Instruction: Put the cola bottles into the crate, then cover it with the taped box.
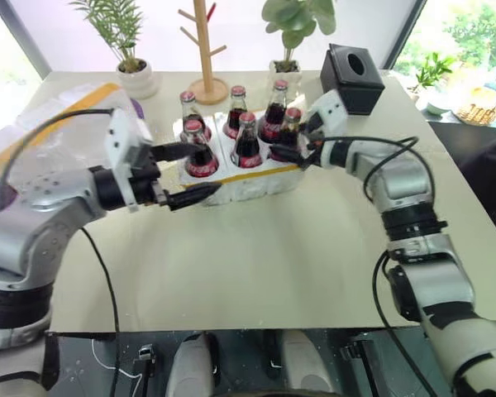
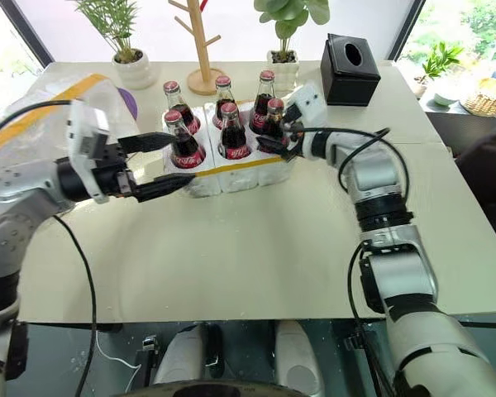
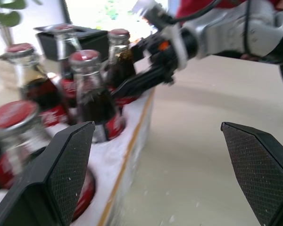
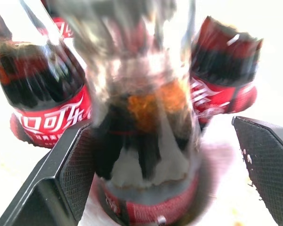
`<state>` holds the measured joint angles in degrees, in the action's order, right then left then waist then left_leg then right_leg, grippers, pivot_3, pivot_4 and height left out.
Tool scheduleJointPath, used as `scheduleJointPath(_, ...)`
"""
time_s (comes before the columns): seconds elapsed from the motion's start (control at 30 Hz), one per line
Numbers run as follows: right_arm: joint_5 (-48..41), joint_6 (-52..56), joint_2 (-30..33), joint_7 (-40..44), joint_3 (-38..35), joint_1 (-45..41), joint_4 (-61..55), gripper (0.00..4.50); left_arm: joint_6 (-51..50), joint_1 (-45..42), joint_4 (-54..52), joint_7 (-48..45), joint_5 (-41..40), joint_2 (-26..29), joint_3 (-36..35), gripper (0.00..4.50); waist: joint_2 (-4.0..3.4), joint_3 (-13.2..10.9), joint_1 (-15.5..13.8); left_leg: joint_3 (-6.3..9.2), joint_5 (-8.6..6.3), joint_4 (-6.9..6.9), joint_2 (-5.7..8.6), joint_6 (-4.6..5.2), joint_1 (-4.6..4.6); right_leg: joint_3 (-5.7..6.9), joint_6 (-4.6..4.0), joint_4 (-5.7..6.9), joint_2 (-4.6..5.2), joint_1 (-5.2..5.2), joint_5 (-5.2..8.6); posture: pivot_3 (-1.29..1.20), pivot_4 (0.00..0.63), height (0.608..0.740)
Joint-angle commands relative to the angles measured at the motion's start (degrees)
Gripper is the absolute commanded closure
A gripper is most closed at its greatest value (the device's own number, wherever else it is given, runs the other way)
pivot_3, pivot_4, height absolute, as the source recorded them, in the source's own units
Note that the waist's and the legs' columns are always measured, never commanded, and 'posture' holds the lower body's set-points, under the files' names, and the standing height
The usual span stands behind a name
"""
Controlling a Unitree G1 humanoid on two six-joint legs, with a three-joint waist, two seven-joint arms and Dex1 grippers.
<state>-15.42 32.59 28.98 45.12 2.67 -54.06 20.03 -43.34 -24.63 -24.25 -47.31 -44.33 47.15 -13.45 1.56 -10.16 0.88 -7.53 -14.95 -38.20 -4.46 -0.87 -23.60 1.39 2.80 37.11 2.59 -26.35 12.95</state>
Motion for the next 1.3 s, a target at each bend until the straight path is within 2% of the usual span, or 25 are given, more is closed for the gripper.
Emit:
scheduleJointPath(0.03,-6.44,6.67,7.25,5.70,-6.25,-0.89,-10.03,0.03,-2.84,3.65,-2.68,-1.38,-3.56,5.71,-10.75,0.00,0.01,0.00,-0.07,0.00,0.00,0.00,-0.01,0.01,0.00,0.02,0.00,-0.03,0.00,0.01,0.01,0.00,0.150,0.740)
scheduleJointPath(0.13,-11.11,12.68,12.06,8.15,-9.62,-1.11,-14.57,0.03,-4.25,9.93,-2.11,-5.30,-3.23,11.94,-18.94,0.00,0.02,-0.01,0.22,-0.02,-0.02,0.02,-0.01,0.02,0.02,0.02,-0.01,-0.08,0.01,0.01,0.02,0.00,0.150,0.740)
scheduleJointPath(0.23,-14.71,16.44,15.10,10.11,-11.39,-1.13,-18.52,0.03,-4.46,18.80,1.48,-12.25,0.97,18.21,-26.86,0.00,0.00,-0.01,0.56,-0.10,-0.02,0.06,-0.05,0.01,0.13,0.01,-0.13,-0.06,0.01,0.00,0.09,0.00,0.150,0.740)
scheduleJointPath(0.37,-19.61,17.94,17.32,13.48,-12.96,0.40,-25.01,0.03,1.84,33.90,14.12,-25.69,13.24,24.75,-37.58,0.00,-0.06,-0.02,0.95,-0.12,-0.01,0.14,-0.12,-0.01,0.19,0.05,-0.48,0.01,-0.04,-0.08,0.28,0.00,0.150,0.740)
scheduleJointPath(0.47,-21.70,17.78,17.58,14.38,-12.88,1.64,-28.28,0.03,10.46,38.20,26.91,-32.87,20.49,29.47,-39.85,0.00,-0.01,-0.01,1.11,-0.12,-0.02,0.19,-0.18,-0.03,0.17,0.19,-0.60,0.00,-0.03,-0.12,0.36,0.00,0.150,0.740)
scheduleJointPath(0.53,-23.10,17.81,17.79,15.38,-12.64,2.21,-29.85,0.03,17.13,37.84,36.12,-34.57,24.47,32.57,-37.71,0.00,-0.01,-0.01,1.02,-0.13,-0.02,0.20,-0.19,-0.04,0.14,0.26,-0.76,-0.02,0.07,-0.14,0.45,0.00,0.150,0.740)
scheduleJointPath(0.6,-23.81,17.14,17.80,16.09,-12.16,2.30,-30.97,0.03,25.36,34.05,48.65,-34.00,27.76,36.52,-31.10,0.00,-0.01,-0.01,0.95,-0.16,-0.03,0.20,-0.19,-0.05,0.13,0.26,-0.78,-0.06,0.16,-0.15,0.46,0.00,0.150,0.740)
scheduleJointPath(0.73,-25.36,17.40,17.91,16.49,-12.01,1.79,-31.65,0.03,32.26,20.48,61.89,-34.68,29.61,39.17,-16.94,0.00,-0.04,-0.01,0.91,-0.24,-0.04,0.29,-0.18,-0.05,0.12,0.21,-0.79,-0.05,0.27,-0.23,0.46,0.00,0.150,0.740)
scheduleJointPath(0.87,-25.94,17.07,19.47,17.59,-11.93,1.77,-32.37,0.03,37.46,-0.09,72.24,-36.41,38.27,36.26,0.18,0.00,0.03,0.03,0.28,-0.37,-0.03,0.23,-0.17,-0.04,-0.10,0.23,-0.77,0.01,0.11,-0.37,0.44,0.00,0.150,0.740)
scheduleJointPath(0.93,-26.56,17.59,20.26,17.70,-12.34,1.68,-32.73,0.03,39.83,-9.74,77.18,-36.17,43.19,33.78,6.46,0.00,0.02,0.02,-0.10,-0.40,-0.02,0.20,-0.19,-0.03,-0.15,0.22,-0.75,0.08,0.07,-0.44,0.43,0.00,0.150,0.740)
scheduleJointPath(1.07,-28.21,18.62,22.04,17.34,-13.24,2.12,-34.24,0.03,41.43,-24.92,86.03,-35.34,50.01,29.03,14.13,0.00,0.09,0.05,-0.25,-0.36,-0.01,0.08,-0.24,-0.03,-0.20,0.26,-0.53,0.15,-0.01,-0.44,0.30,0.00,0.150,0.740)
scheduleJointPath(1.17,-29.41,19.53,23.20,16.20,-14.24,2.90,-35.78,0.03,43.62,-30.24,90.87,-33.93,54.07,26.53,17.89,0.00,0.11,0.05,-0.12,-0.35,-0.02,0.01,-0.24,-0.02,-0.27,0.25,-0.53,0.13,0.02,-0.44,0.30,0.00,0.150,0.740)
scheduleJointPath(1.3,-31.18,20.56,24.77,15.08,-15.76,4.58,-37.99,0.03,43.74,-34.76,95.30,-30.61,56.14,23.09,19.21,0.00,0.11,0.05,-0.11,-0.31,-0.03,0.00,-0.24,0.00,-0.28,0.25,-0.52,0.13,0.00,-0.46,0.30,0.00,0.150,0.740)
